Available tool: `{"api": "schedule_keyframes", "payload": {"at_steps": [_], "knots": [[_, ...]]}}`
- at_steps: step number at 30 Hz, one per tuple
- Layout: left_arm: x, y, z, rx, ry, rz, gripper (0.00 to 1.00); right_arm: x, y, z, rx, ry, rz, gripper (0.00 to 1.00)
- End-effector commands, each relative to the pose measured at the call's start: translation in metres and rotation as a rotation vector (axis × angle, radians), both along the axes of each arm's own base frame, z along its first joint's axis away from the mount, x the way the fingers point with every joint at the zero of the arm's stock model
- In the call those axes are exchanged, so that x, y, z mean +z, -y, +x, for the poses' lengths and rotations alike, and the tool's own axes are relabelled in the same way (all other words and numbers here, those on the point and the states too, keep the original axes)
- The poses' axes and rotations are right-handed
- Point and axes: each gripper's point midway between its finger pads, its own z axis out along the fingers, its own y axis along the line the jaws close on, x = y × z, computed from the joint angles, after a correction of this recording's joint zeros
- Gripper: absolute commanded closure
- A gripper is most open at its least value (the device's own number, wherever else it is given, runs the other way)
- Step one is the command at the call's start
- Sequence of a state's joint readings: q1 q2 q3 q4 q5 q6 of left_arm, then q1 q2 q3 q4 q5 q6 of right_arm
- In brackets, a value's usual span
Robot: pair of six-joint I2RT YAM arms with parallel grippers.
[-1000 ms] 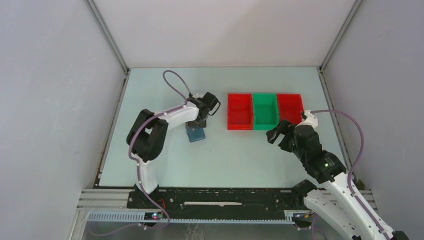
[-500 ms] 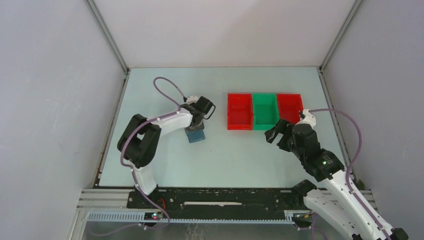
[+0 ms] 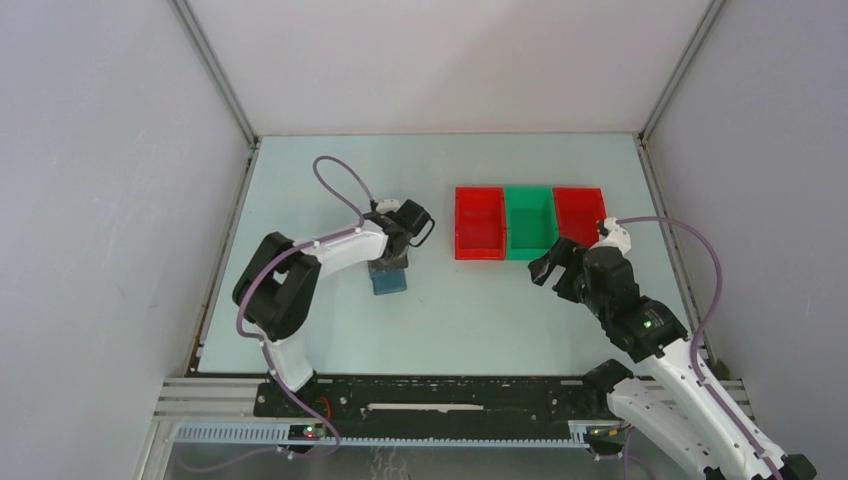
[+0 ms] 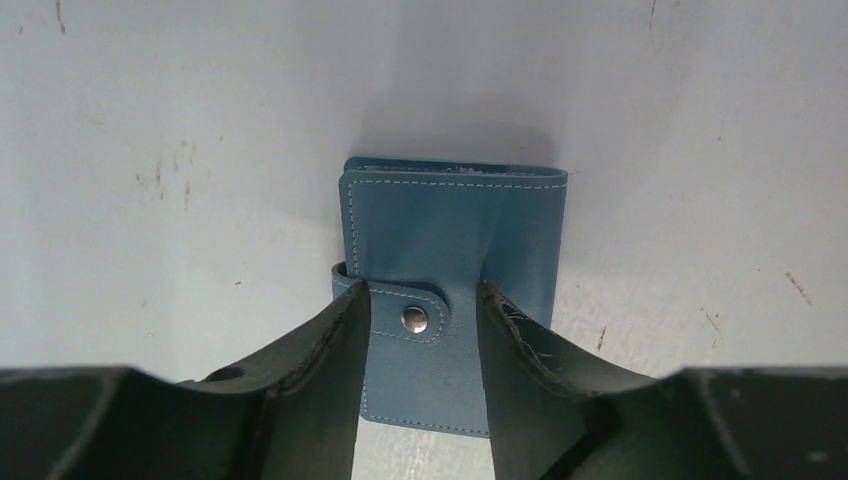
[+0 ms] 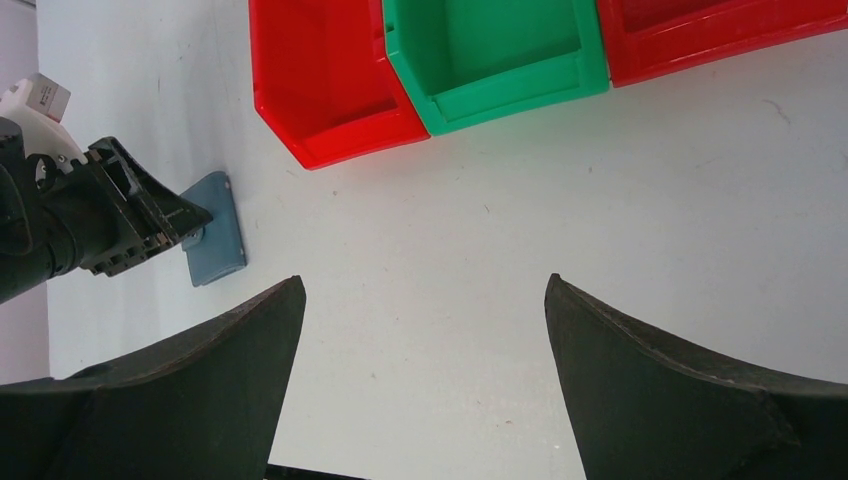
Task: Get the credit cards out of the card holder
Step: Move the card holder to the center of the board.
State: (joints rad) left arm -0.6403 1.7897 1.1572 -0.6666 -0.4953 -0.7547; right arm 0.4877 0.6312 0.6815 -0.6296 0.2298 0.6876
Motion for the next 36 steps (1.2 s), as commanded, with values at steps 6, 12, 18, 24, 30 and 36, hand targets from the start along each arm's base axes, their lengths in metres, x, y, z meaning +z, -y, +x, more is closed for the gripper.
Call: {"api": "schedule_keyframes", "payload": {"at_steps": [6, 12, 18, 24, 30, 36], "knots": [[0.015, -0.017, -0.02, -0.021, -0.009, 0.097, 0.52, 0.007, -0.001, 0.003, -0.012, 0.026, 0.023, 0.01], [0.026, -0.014, -0.023, -0.065, 0.0, 0.099, 0.53, 0.005, -0.001, 0.002, -0.017, 0.02, 0.03, 0.02], [0.029, -0.015, -0.026, -0.119, -0.019, 0.113, 0.47, 0.002, -0.003, 0.0, -0.015, 0.017, 0.042, 0.02], [0.012, -0.016, -0.027, -0.134, -0.067, 0.146, 0.48, 0.003, -0.005, 0.002, -0.007, 0.021, 0.05, 0.02], [-0.005, -0.017, -0.027, -0.137, -0.091, 0.167, 0.51, 0.003, -0.003, -0.001, -0.013, 0.021, 0.047, 0.02], [-0.016, -0.018, -0.028, -0.139, -0.12, 0.171, 0.53, 0.004, -0.002, -0.003, -0.013, 0.023, 0.05, 0.02]]}}
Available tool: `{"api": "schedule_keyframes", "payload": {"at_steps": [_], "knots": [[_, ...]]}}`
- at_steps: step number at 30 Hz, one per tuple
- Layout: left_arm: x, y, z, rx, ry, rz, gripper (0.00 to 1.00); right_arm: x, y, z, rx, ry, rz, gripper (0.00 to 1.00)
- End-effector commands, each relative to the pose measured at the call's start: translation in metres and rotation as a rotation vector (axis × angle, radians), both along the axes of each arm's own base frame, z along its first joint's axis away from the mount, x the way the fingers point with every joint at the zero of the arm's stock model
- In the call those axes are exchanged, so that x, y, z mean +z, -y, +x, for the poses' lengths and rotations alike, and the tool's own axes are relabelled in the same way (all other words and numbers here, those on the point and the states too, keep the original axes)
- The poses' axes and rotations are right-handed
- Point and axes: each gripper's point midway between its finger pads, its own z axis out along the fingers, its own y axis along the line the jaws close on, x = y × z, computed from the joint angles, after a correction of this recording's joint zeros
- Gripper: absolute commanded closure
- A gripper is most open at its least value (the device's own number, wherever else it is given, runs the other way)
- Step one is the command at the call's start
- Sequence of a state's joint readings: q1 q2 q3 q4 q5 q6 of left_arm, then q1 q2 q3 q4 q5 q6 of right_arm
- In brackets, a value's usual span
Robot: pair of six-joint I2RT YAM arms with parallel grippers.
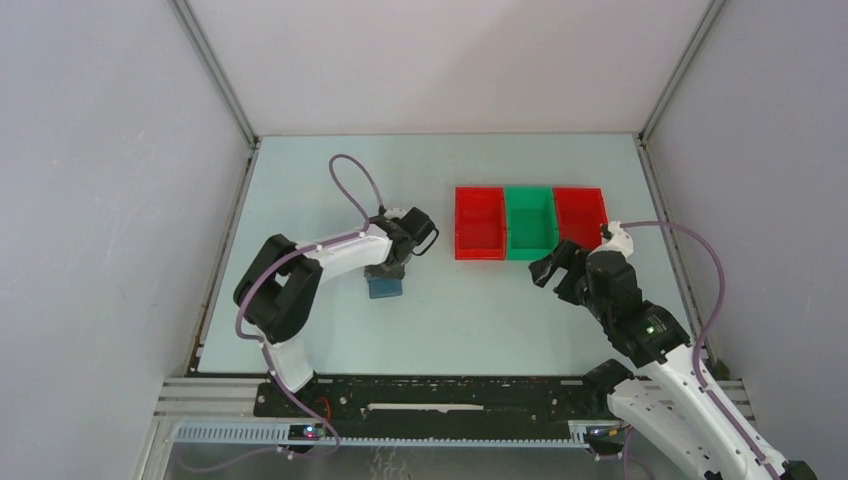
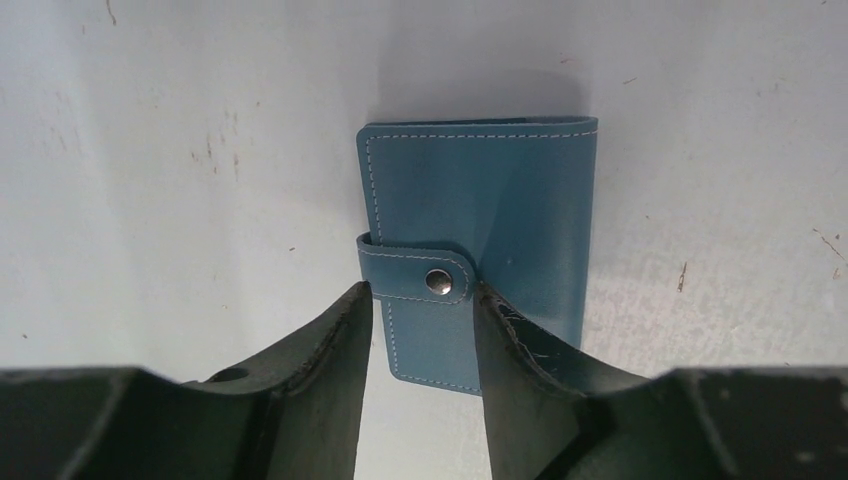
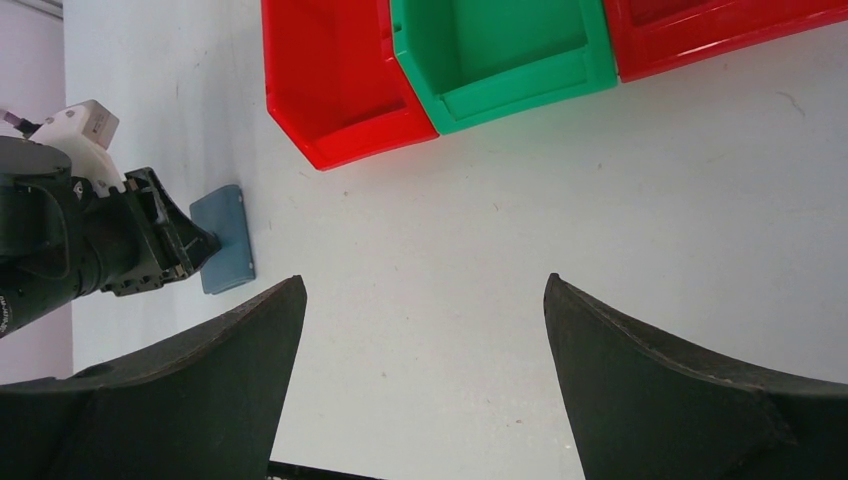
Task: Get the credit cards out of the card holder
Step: Move the card holder to the center of the board.
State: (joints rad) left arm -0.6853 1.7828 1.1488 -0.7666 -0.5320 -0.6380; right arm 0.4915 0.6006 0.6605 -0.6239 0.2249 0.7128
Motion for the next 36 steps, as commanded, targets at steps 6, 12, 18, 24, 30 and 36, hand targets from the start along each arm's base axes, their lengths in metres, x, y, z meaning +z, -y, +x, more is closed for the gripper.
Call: {"api": "schedule_keyframes", "payload": {"at_steps": [6, 12, 18, 24, 30, 36], "knots": [[-0.031, -0.006, -0.005, -0.005, -0.066, -0.012, 0.62, 0.006, 0.0, 0.0, -0.012, 0.021, 0.023, 0.02], [-0.049, -0.009, -0.008, 0.001, -0.096, -0.04, 0.77, 0.006, 0.001, 0.0, -0.015, 0.019, 0.02, 0.03], [-0.05, -0.021, -0.006, 0.023, -0.089, -0.012, 0.99, 0.004, 0.002, -0.002, -0.018, 0.011, 0.016, 0.03], [-0.024, -0.005, -0.003, -0.028, -0.03, -0.13, 1.0, 0.002, -0.008, -0.002, 0.029, 0.0, 0.021, 0.06], [0.013, 0.023, -0.006, -0.102, 0.013, -0.32, 1.0, -0.009, -0.036, -0.002, 0.094, -0.033, 0.109, 0.06], [0.051, 0.024, -0.009, -0.116, 0.085, -0.38, 1.0, -0.021, -0.07, -0.003, 0.165, -0.069, 0.185, 0.06]]}}
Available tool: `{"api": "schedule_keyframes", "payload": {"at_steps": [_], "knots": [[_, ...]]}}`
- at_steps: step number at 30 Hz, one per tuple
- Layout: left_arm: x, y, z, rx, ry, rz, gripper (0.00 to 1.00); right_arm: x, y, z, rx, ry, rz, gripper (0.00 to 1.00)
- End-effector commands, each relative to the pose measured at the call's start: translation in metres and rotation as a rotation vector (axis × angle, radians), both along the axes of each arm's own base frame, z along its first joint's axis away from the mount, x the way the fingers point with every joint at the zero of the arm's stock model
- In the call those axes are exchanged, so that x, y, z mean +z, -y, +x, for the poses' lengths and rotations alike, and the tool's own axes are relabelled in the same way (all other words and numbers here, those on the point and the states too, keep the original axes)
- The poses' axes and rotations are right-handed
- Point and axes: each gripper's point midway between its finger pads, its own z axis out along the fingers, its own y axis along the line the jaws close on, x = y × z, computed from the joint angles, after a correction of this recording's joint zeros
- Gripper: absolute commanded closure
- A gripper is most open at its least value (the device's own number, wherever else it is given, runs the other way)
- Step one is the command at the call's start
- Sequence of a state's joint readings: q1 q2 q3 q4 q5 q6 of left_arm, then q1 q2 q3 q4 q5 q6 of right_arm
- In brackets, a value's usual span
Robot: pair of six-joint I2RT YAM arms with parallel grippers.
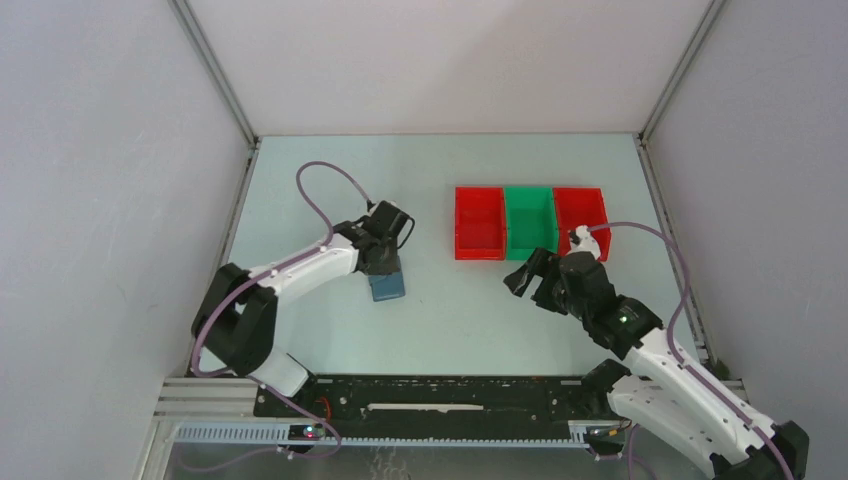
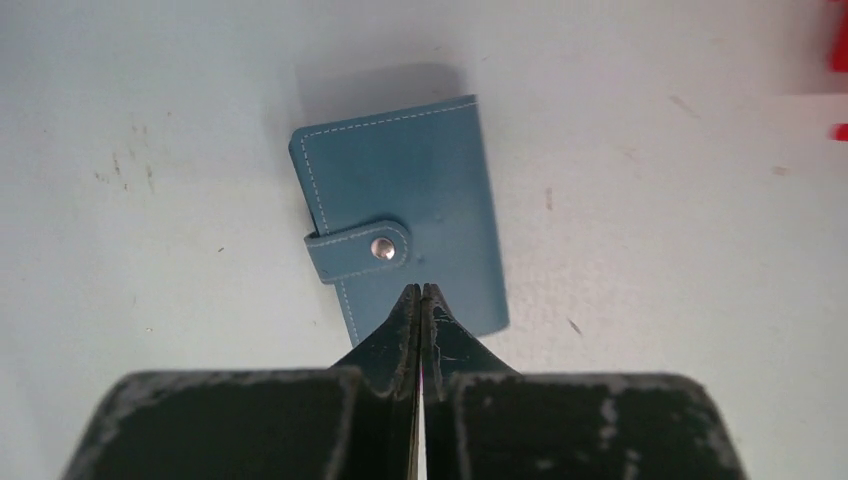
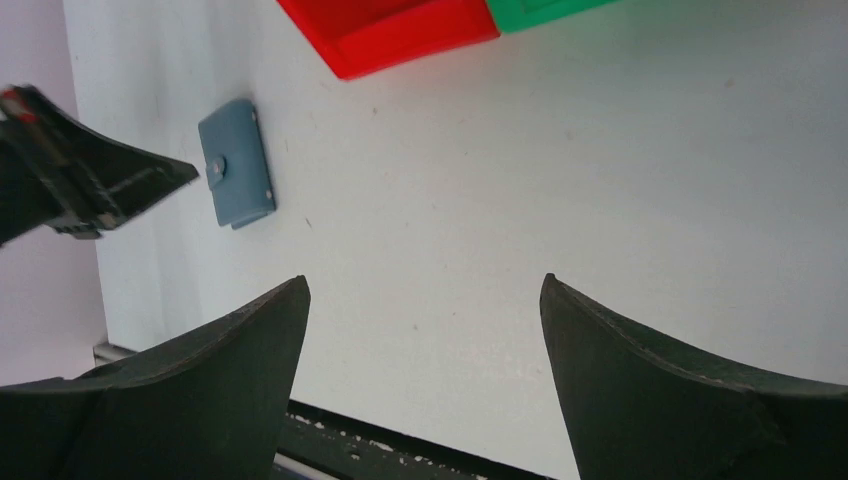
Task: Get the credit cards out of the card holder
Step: Move the card holder to the center of the board, then open the card holder at the center of the board.
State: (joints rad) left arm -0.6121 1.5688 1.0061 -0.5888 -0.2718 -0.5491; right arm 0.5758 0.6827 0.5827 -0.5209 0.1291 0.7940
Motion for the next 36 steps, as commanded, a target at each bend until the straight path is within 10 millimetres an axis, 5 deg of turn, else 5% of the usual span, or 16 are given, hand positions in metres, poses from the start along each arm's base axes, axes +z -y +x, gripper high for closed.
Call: {"api": "schedule_keyframes", "payload": {"at_steps": [1, 6, 7, 11, 12, 24, 36], "knots": [[0.035, 0.004, -0.005, -0.027, 0.065, -0.078, 1.0, 0.008, -0.034, 0.006, 0.053, 0.016, 0.108, 0.06], [0.04, -0.007, -0.005, -0.007, 0.08, -0.04, 1.0, 0.001, -0.069, 0.008, 0.136, -0.001, 0.141, 0.05], [0.036, -0.011, -0.004, 0.003, 0.07, -0.008, 0.94, 0.0, -0.076, 0.009, 0.152, -0.009, 0.153, 0.05], [0.021, -0.026, -0.004, 0.027, 0.051, 0.141, 0.45, -0.009, -0.09, 0.011, 0.177, -0.041, 0.175, 0.05], [0.019, -0.028, -0.003, 0.031, 0.048, 0.172, 0.42, -0.01, -0.09, 0.011, 0.176, -0.043, 0.173, 0.05], [0.003, 0.0, 0.011, -0.024, 0.052, 0.247, 0.45, -0.015, -0.074, 0.007, 0.145, -0.048, 0.112, 0.04], [-0.01, -0.013, 0.018, 0.021, 0.05, 0.358, 0.57, -0.014, -0.07, 0.005, 0.129, -0.052, 0.108, 0.04]]}}
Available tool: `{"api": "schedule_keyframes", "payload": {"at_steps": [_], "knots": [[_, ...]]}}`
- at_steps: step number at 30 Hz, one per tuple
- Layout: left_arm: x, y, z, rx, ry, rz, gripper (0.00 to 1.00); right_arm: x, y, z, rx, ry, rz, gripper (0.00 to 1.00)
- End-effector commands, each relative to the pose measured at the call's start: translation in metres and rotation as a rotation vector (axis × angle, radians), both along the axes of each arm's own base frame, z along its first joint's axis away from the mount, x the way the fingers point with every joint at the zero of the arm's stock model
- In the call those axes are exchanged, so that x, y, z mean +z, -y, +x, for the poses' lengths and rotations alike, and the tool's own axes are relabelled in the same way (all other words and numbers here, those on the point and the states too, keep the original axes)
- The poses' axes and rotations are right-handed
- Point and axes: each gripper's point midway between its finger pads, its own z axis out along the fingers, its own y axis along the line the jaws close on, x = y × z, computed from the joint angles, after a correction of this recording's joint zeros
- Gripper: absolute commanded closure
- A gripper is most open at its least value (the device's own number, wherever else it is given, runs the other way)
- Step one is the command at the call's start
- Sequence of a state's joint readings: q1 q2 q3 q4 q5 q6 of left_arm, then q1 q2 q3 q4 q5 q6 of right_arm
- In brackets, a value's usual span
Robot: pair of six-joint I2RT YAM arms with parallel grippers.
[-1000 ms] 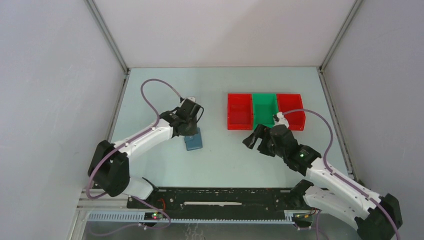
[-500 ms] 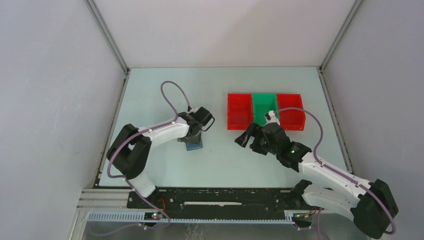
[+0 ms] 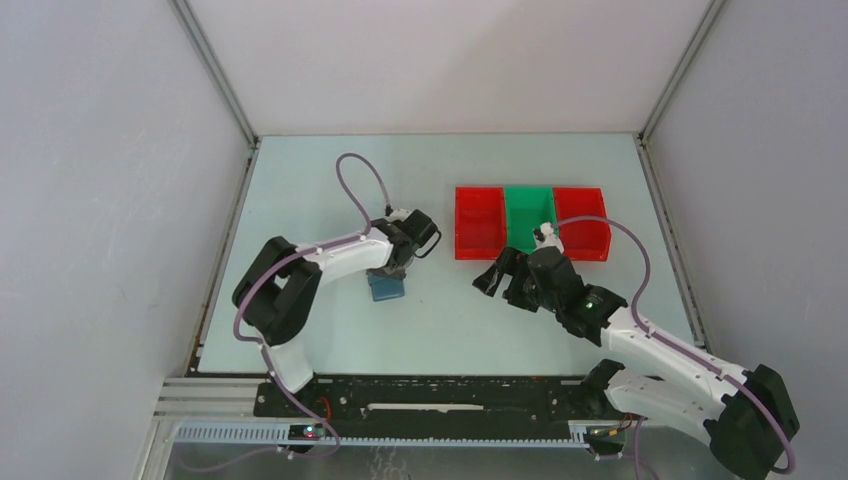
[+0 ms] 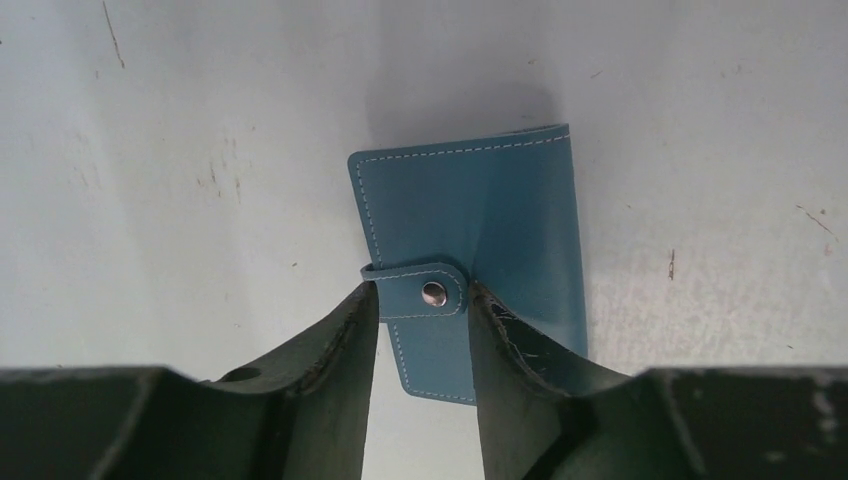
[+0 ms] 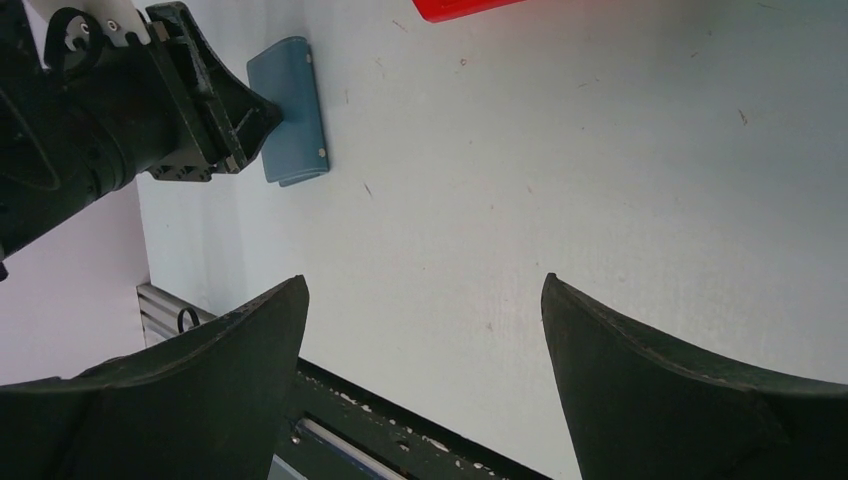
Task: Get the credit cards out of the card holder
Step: Open the card holder at the center of the board.
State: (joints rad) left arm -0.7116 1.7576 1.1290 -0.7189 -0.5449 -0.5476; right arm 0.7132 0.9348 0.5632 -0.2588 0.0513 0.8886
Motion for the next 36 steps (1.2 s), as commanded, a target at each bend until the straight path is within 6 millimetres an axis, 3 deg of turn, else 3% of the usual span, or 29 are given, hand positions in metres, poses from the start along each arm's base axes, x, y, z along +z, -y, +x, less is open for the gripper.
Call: {"api": "schedule_keyframes", "payload": {"at_steps": [1, 4, 13, 18, 24, 32, 36], "knots": [[0.004, 0.0, 0.011, 0.028, 0.046, 0.032, 0.59, 0.008, 0.001, 0.001, -0.018, 0.022, 0.019, 0.04], [-0.003, -0.001, 0.008, 0.033, 0.031, 0.033, 0.64, 0.012, -0.001, 0.001, -0.018, 0.026, 0.035, 0.04], [-0.016, -0.002, 0.007, 0.036, 0.016, 0.029, 1.0, 0.009, 0.004, -0.001, -0.026, 0.019, 0.013, 0.04], [-0.011, -0.004, 0.008, 0.028, 0.033, 0.009, 1.0, 0.008, 0.007, -0.002, -0.035, 0.017, 0.003, 0.04], [0.015, 0.024, 0.002, -0.06, 0.061, -0.203, 1.0, 0.008, 0.006, -0.001, -0.034, 0.02, 0.004, 0.04], [0.047, 0.072, -0.025, -0.17, 0.045, -0.559, 1.0, 0.002, -0.025, 0.001, 0.044, -0.01, 0.064, 0.04], [0.055, 0.084, -0.038, -0.246, 0.048, -0.668, 1.0, -0.002, -0.045, -0.002, 0.106, -0.028, 0.105, 0.05]]}}
